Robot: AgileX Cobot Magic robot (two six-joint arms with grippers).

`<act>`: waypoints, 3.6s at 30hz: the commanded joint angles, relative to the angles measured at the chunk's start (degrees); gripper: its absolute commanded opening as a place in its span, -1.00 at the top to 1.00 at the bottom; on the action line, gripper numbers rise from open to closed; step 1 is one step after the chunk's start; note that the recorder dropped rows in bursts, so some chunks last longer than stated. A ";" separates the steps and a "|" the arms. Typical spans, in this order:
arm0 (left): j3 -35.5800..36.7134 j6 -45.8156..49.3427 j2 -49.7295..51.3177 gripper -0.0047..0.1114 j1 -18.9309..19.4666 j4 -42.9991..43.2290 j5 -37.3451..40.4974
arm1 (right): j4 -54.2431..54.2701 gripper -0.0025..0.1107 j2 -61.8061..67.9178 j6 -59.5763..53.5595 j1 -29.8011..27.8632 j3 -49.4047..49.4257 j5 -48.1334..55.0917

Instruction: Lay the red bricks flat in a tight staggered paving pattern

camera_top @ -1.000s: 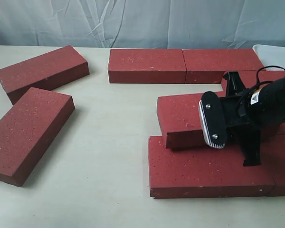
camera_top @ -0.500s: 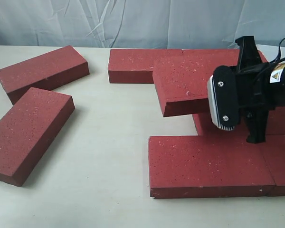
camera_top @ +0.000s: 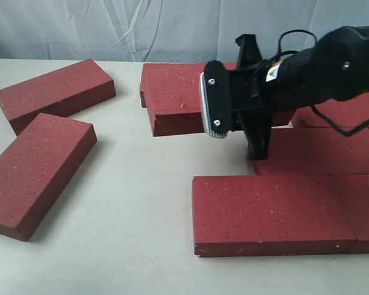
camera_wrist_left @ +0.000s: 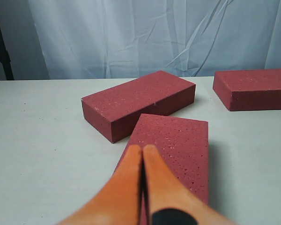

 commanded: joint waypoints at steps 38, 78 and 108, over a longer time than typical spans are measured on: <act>0.28 0.01 -0.29 0.91 -0.11 0.22 -0.01 | 5.32 0.97 26.09 10.01 4.13 -15.79 -10.78; 0.28 0.01 -0.29 0.91 -0.11 0.22 -0.01 | -0.60 -0.23 30.30 9.70 1.36 -15.79 -13.62; 0.28 0.01 -0.29 0.91 -0.11 0.22 -0.01 | 24.03 0.97 27.36 15.31 3.47 -28.39 10.76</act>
